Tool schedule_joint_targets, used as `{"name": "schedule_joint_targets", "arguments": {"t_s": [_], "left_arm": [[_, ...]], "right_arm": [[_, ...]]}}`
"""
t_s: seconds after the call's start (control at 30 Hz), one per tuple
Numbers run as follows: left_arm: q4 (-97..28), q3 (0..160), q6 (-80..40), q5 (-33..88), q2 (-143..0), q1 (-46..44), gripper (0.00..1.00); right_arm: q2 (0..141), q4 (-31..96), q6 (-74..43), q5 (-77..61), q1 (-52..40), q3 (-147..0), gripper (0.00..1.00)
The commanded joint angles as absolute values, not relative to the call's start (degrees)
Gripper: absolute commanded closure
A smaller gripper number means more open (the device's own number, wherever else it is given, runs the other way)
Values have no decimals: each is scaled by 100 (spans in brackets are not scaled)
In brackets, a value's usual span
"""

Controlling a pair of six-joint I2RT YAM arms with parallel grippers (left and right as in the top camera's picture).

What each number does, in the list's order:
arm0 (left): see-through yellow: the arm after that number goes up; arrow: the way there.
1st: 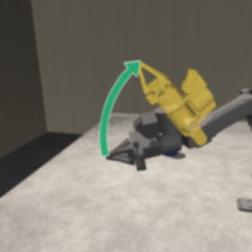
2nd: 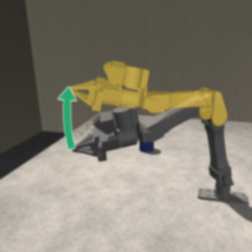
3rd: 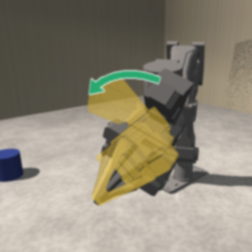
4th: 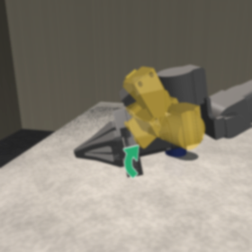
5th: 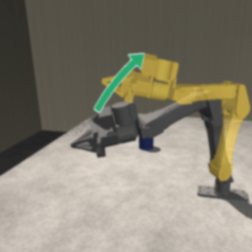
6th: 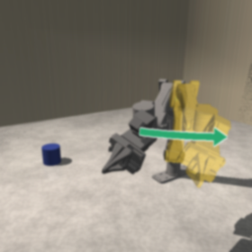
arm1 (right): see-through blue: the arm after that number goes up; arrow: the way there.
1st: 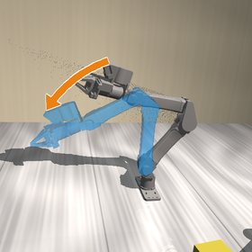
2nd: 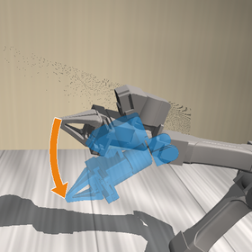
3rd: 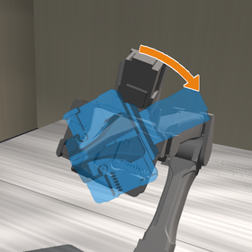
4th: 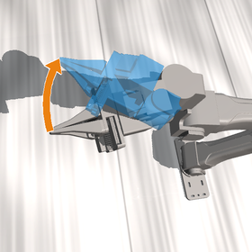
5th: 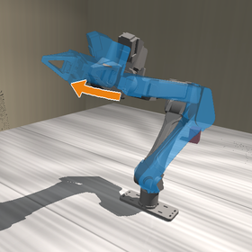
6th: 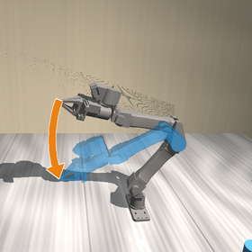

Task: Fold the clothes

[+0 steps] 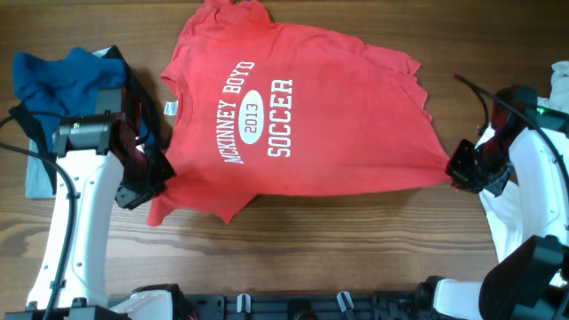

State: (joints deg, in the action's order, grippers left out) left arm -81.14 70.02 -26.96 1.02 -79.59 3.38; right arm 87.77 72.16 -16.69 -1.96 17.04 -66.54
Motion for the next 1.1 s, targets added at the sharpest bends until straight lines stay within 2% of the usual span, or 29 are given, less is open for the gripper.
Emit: {"name": "schedule_joint_targets", "arguments": {"t_s": [0.0,0.37,0.63,0.87,1.07], "left_arm": [[-8211,6932,-2875,296,-7911,357,96],[-8348,6930,-2952,165,-7675,360,96],[-8315,6748,-3398,40,-6729,360,96],[-8018,6101,-3546,-141,-5894,360,96],[-7487,5872,-3544,-139,-5937,360,96]], "right_arm": [[8530,7028,-1772,-325,1712,-6399,96],[8230,6904,-1966,-331,1712,-6187,96],[7485,6611,-2451,-440,1712,-5502,96],[6641,6287,-2864,-436,1712,-5098,96],[6486,6069,-2816,-436,1712,-5098,96]]}}
